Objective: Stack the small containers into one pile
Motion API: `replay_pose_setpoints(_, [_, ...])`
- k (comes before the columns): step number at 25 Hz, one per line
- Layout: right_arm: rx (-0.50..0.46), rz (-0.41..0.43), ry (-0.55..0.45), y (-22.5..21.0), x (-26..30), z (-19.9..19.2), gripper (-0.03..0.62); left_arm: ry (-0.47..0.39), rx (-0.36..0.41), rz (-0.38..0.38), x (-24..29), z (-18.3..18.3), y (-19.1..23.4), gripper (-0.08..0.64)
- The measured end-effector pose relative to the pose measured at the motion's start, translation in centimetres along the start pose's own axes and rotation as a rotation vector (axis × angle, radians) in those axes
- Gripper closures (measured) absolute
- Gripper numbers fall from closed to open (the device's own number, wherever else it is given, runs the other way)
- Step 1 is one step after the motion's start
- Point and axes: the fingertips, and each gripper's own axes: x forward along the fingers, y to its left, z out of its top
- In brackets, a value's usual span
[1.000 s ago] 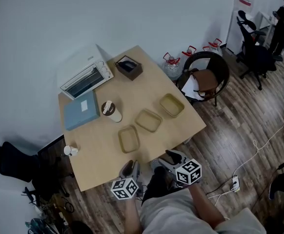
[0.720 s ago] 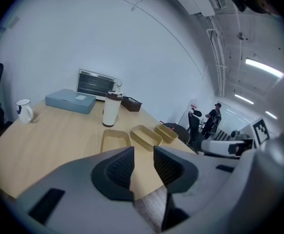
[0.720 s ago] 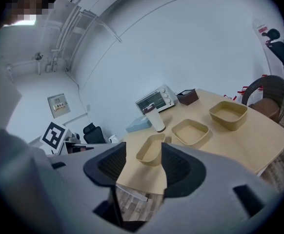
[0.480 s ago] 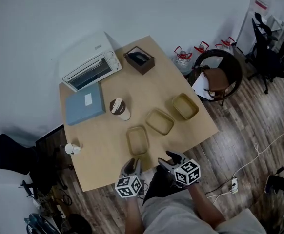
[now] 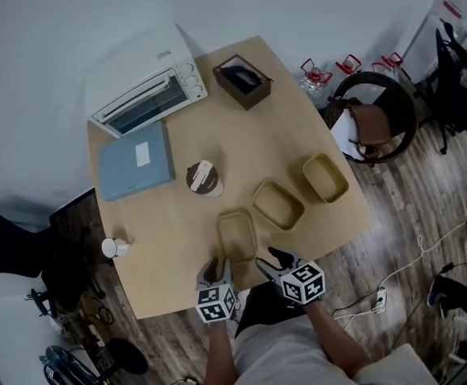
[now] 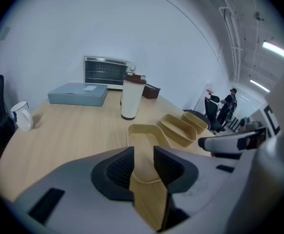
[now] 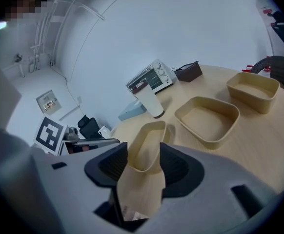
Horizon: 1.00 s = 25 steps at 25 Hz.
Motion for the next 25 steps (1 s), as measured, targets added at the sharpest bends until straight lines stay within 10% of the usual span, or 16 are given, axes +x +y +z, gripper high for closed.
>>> replay_pose_setpoints(25, [0.03, -0.166, 0.158, -3.6, 9.2, -0.9, 0.472, 0.2, 0.01, -0.118, 7.1, -1.5, 1.8, 0.449])
